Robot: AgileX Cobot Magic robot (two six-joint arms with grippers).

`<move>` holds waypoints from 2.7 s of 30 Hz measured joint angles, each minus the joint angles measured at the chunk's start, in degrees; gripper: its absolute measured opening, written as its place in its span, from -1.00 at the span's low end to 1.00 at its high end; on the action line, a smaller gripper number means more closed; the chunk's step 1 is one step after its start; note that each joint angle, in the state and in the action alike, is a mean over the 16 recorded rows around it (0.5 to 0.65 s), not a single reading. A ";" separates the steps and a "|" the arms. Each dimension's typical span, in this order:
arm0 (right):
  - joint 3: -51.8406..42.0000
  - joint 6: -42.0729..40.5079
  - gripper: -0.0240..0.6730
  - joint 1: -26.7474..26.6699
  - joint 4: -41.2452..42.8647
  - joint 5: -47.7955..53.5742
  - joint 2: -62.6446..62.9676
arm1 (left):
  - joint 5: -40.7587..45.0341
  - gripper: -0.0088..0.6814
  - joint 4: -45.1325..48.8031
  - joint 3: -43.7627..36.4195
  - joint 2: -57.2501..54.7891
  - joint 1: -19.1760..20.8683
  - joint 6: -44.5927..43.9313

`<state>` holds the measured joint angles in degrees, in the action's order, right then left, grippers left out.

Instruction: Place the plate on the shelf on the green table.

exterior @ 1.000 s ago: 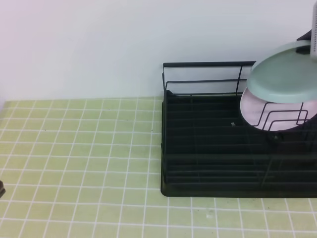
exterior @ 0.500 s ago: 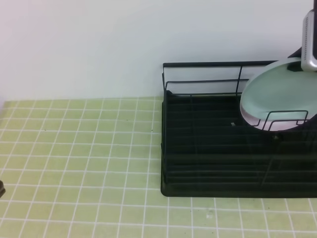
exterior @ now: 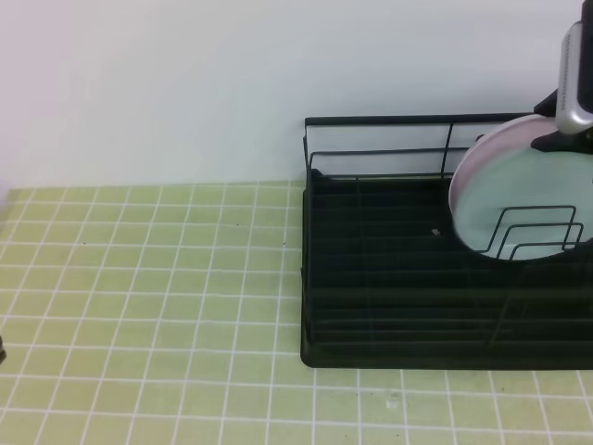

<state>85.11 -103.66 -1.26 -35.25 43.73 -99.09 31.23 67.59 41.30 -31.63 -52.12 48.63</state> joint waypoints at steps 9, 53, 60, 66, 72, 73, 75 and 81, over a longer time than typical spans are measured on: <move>0.00 1.47 0.02 0.00 1.10 -1.15 -0.03 | 2.33 -0.98 -0.82 0.00 0.00 0.00 -0.11; -0.60 17.51 -0.93 0.11 -32.76 -2.36 26.87 | 4.24 -0.98 -1.15 0.00 -0.02 0.00 -0.07; -0.62 25.74 -0.93 0.38 -32.13 -7.84 33.35 | 4.50 -0.98 -1.15 0.00 -0.02 0.00 -0.07; -0.72 35.59 -0.93 0.58 -23.62 -4.02 41.43 | 4.77 -0.98 -1.06 0.00 0.00 0.00 -0.07; -3.88 45.55 -0.94 0.61 -11.02 1.62 50.95 | 4.87 -0.98 -1.06 0.00 0.00 0.00 -0.07; -5.12 46.66 -0.94 0.61 -9.16 1.48 52.69 | 4.86 -0.98 -1.10 0.00 0.00 0.00 -0.07; -8.28 48.67 -0.94 0.63 -5.78 0.21 56.39 | 4.85 -0.98 -1.10 0.00 0.00 0.00 -0.07; -23.09 53.19 -0.94 0.87 1.03 -9.21 68.87 | 4.77 -0.98 -1.10 0.00 0.00 0.00 -0.07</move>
<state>62.02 -50.48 -0.40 -34.22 34.52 -30.22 35.99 66.49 41.30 -31.63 -52.12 48.56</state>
